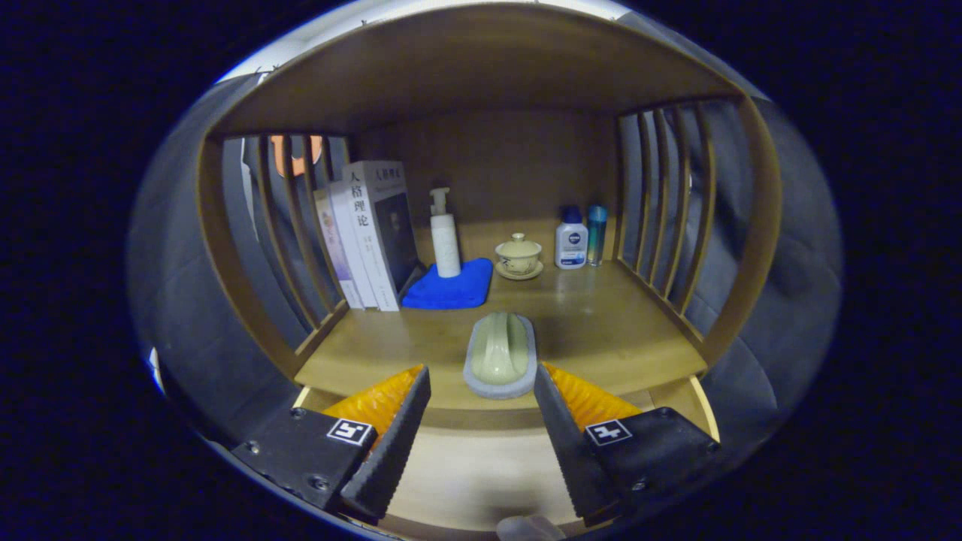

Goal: Pull open the drawer, take out the items inside it, and place them on the countertop above the cabinet.

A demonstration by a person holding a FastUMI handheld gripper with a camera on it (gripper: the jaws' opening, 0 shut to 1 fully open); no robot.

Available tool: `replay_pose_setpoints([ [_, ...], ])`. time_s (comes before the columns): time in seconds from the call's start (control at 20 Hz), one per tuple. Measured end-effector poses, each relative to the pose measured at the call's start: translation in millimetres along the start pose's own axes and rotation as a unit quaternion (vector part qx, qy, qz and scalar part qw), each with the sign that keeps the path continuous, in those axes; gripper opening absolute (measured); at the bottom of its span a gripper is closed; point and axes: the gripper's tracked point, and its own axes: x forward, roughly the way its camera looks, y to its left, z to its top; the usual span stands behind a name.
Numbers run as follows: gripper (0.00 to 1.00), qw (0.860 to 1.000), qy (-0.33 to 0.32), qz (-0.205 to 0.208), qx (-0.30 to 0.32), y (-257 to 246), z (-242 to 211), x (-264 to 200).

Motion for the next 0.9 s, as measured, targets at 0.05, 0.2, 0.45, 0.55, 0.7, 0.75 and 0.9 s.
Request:
replay_pose_setpoints([
  [0.05, 0.91, 1.000, -0.009, 0.001, -0.003, -1, -4, -10],
  [0.2, 0.97, 0.998, -0.056, 0.004, -0.007, 2, -10, -56],
  [0.45, 0.99, 0.990, -0.143, 0.016, 0.002, 11, -13, -131],
  [0.55, 0.99, 0.986, -0.165, 0.030, 0.007, 16, -15, -158],
  [0.7, 0.99, 0.982, -0.180, 0.051, 0.005, 20, -26, -189],
  [0.75, 0.99, 0.982, -0.183, 0.052, 0.005, 18, -29, -198],
  [0.9, 1.00, 0.980, -0.194, 0.039, 0.010, 4, -43, -220],
])
